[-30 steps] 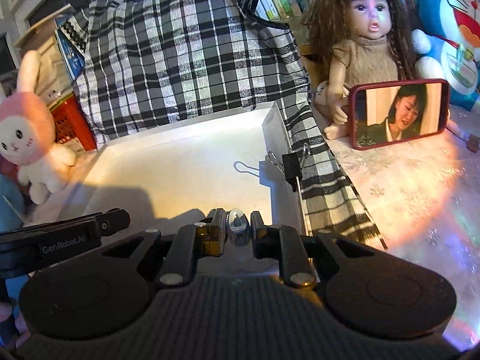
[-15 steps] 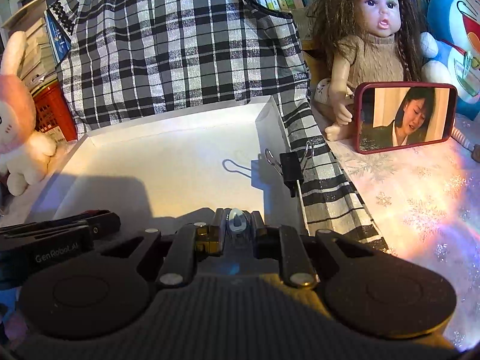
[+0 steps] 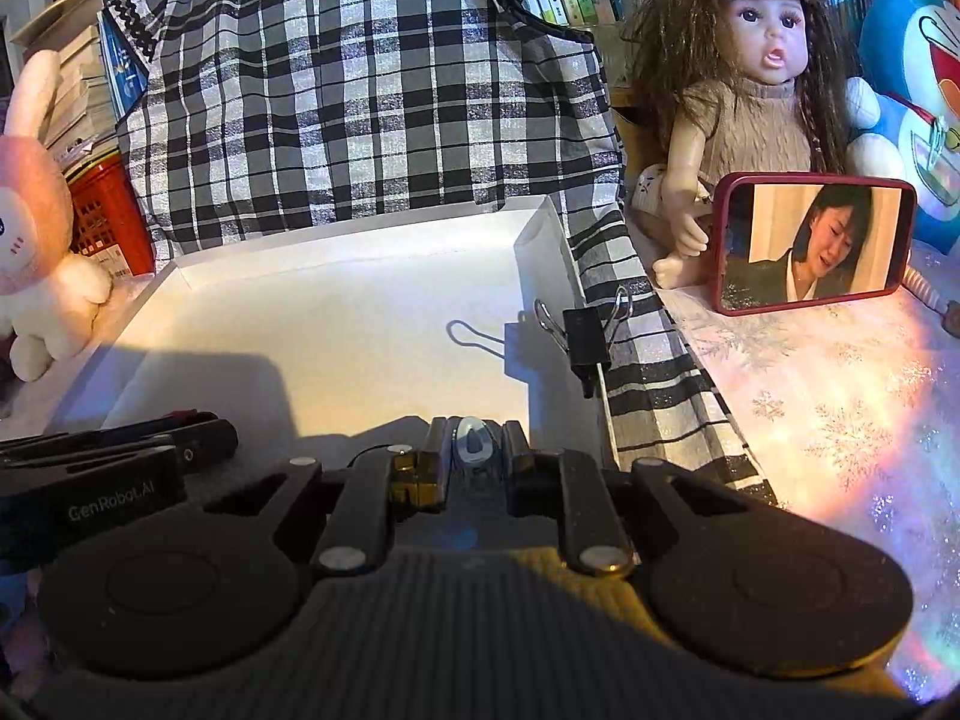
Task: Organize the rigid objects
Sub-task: 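Carry the black cup and translucent cap with both tools into the white box, then open the left tool to release the cup while the right tool releases the cap, then withdraw both tools from the box back over the plaid cloth, then reach the left tool to the blue-white clip while the right tool reaches the clear ball, then grasp the blue-white clip with the left tool while the right tool grasps the clear ball, then carry the blue-white clip and clear ball with both tools into the white box, then open the left tool to drop the clip while the right tool releases the ball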
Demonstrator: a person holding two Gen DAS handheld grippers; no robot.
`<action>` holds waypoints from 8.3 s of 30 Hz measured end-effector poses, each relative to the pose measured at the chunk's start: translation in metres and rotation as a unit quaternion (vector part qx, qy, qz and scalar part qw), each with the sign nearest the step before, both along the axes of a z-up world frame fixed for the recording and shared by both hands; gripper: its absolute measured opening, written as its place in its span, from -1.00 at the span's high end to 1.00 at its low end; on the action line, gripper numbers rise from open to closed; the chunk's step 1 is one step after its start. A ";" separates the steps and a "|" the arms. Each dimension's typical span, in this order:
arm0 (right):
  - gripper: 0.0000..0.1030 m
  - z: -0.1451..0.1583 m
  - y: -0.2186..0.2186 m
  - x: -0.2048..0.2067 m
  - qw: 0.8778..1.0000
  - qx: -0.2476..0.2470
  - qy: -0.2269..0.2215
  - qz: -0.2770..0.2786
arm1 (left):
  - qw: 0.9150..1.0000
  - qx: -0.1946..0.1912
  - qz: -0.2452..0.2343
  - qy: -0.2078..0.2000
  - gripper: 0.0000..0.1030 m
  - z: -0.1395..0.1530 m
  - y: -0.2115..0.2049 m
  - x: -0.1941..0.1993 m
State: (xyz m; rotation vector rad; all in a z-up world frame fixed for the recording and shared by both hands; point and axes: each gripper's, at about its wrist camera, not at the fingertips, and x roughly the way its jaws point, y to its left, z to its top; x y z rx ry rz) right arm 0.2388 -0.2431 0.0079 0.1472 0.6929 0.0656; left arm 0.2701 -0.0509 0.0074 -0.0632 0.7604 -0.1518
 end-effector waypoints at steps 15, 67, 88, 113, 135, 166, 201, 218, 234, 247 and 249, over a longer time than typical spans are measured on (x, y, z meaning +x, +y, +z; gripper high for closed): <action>0.09 0.036 0.003 -0.037 0.999 -0.010 -0.036 0.019 | 0.999 0.008 -0.006 -0.052 -0.35 0.043 0.012 -0.050; -0.68 0.010 0.025 -0.225 0.986 -0.049 -0.127 0.100 | 0.995 0.033 0.009 -0.091 -0.62 0.001 0.048 -0.251; -0.68 -0.001 0.031 -0.272 0.980 -0.067 -0.140 0.124 | 0.992 0.040 0.037 -0.111 -0.55 -0.009 0.069 -0.284; -0.01 -0.021 0.049 -0.280 0.979 -0.071 -0.116 0.151 | 0.994 0.009 0.026 -0.110 0.06 -0.018 0.074 -0.273; 0.33 -0.020 0.047 -0.279 0.980 -0.062 -0.120 0.145 | 0.993 0.031 -0.008 -0.116 0.30 -0.018 0.059 -0.275; 0.34 0.037 0.007 -0.183 0.991 -0.006 -0.109 0.079 | 0.990 0.024 -0.046 -0.130 0.30 0.057 0.049 -0.180; 0.34 0.021 0.015 0.021 0.999 0.013 0.038 0.030 | 0.999 0.006 0.035 -0.013 0.30 0.016 0.054 0.025; 0.35 0.012 0.018 0.032 0.999 0.013 0.039 0.031 | 1.000 0.014 0.023 -0.009 0.30 -0.002 0.048 0.033; 0.34 0.012 0.017 0.031 0.999 0.018 0.036 0.030 | 0.999 0.041 0.017 -0.017 0.30 -0.006 0.041 0.033; 0.02 0.019 0.016 0.019 0.999 0.024 0.017 0.033 | 0.998 0.041 0.019 -0.033 -0.08 0.005 0.041 0.019; -0.05 0.022 0.016 0.014 0.999 0.022 0.010 0.035 | 0.998 0.044 0.018 -0.040 -0.22 0.010 0.040 0.013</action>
